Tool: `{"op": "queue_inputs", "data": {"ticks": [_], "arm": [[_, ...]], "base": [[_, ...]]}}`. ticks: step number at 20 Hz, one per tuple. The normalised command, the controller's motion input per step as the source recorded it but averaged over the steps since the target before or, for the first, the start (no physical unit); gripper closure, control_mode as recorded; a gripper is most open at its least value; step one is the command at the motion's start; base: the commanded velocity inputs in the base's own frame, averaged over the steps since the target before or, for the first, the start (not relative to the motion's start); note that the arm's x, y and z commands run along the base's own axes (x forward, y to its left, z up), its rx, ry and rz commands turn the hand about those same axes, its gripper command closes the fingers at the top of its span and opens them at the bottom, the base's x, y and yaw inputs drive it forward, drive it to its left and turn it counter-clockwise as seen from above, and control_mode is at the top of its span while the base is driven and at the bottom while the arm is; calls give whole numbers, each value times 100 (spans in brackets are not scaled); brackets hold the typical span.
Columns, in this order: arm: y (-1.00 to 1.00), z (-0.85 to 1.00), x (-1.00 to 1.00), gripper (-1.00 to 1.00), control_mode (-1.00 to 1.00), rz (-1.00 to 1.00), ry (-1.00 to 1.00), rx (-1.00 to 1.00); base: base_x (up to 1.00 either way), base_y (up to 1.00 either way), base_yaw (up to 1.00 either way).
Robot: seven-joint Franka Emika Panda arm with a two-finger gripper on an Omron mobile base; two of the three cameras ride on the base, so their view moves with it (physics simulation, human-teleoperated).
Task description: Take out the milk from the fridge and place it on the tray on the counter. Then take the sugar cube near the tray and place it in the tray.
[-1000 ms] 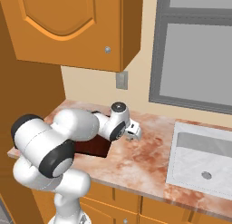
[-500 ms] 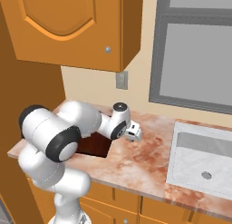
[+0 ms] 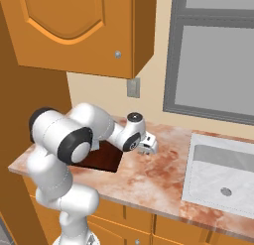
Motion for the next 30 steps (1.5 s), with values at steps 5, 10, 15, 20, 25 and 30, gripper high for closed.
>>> {"op": "queue_inputs", "data": {"ticks": [5, 10, 15, 20, 25, 30], "arm": [[-5, -14, 13, -100, -100, 0, 0, 0], [-5, -16, 21, -100, -100, 0, 0, 0], [-5, -16, 20, -100, -100, 1, 0, 0], [-1, -16, 5, 100, -100, 0, 0, 0], [0, -8, -1, 100, -100, 0, 1, 0], [0, -4, -28, 100, -100, -1, 4, 0]], "base": [[0, 0, 0], [0, 0, 0], [0, 0, 0], [0, 0, 0], [0, 0, 0], [0, 0, 0]]}}
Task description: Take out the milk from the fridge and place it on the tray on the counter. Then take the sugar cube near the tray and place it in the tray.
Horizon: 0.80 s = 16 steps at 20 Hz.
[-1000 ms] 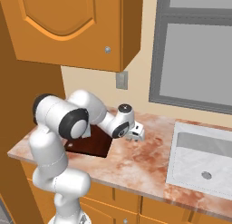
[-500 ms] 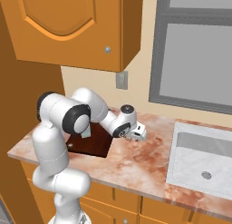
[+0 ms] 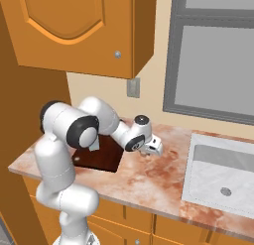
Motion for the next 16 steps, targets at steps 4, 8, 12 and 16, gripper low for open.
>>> {"op": "queue_inputs", "data": {"ticks": [4, 8, 12, 16], "arm": [[0, 22, -45, 100, -100, -3, -1, 1], [0, 65, -68, 100, -100, 0, -2, 5], [51, 57, -57, 100, -100, 0, 4, 10], [96, 33, -37, 100, -100, 3, 7, 9]], "base": [[0, 0, 0], [0, 0, 0], [0, 0, 0], [0, 0, 0]]}}
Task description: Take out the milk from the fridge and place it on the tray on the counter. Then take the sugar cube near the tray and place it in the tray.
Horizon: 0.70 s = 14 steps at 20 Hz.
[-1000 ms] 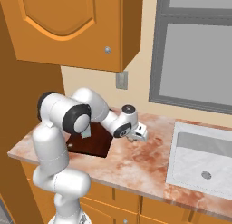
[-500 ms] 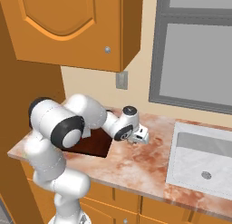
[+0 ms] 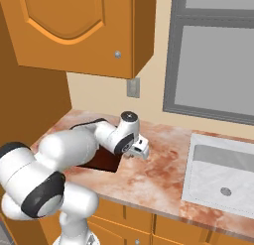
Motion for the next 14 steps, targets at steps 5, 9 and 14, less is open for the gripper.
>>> {"op": "queue_inputs", "data": {"ticks": [5, 9, 14], "arm": [[80, 39, -37, 100, -100, 2, 1, 1], [71, 19, -19, 100, -100, 0, 4, 0], [21, -14, 2, 100, -100, 0, 2, 0]], "base": [[0, 0, 0], [0, 0, 0], [0, 0, 0]]}}
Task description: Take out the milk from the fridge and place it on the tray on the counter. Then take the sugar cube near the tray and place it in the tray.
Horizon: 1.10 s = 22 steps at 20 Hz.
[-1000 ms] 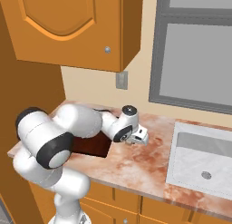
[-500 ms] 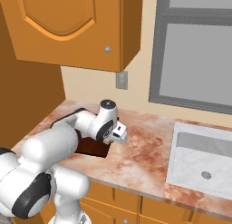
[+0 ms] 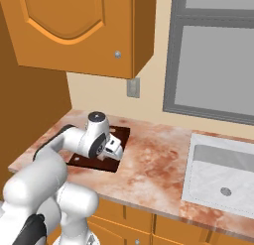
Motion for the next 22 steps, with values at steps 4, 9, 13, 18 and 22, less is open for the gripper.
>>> {"op": "queue_inputs", "data": {"ticks": [4, 9, 13, 18, 22], "arm": [[9, -34, 13, 100, -100, 0, 0, -1], [0, -22, 11, 100, -100, 2, 0, 0], [1, -14, 17, 100, -100, 5, 0, 0], [1, -31, 18, 100, -100, 6, 4, 0], [1, -30, 9, 100, -100, 3, 0, 0]], "base": [[0, 0, 0], [0, 0, 0], [0, 0, 0], [0, 0, 0], [0, 0, 0]]}}
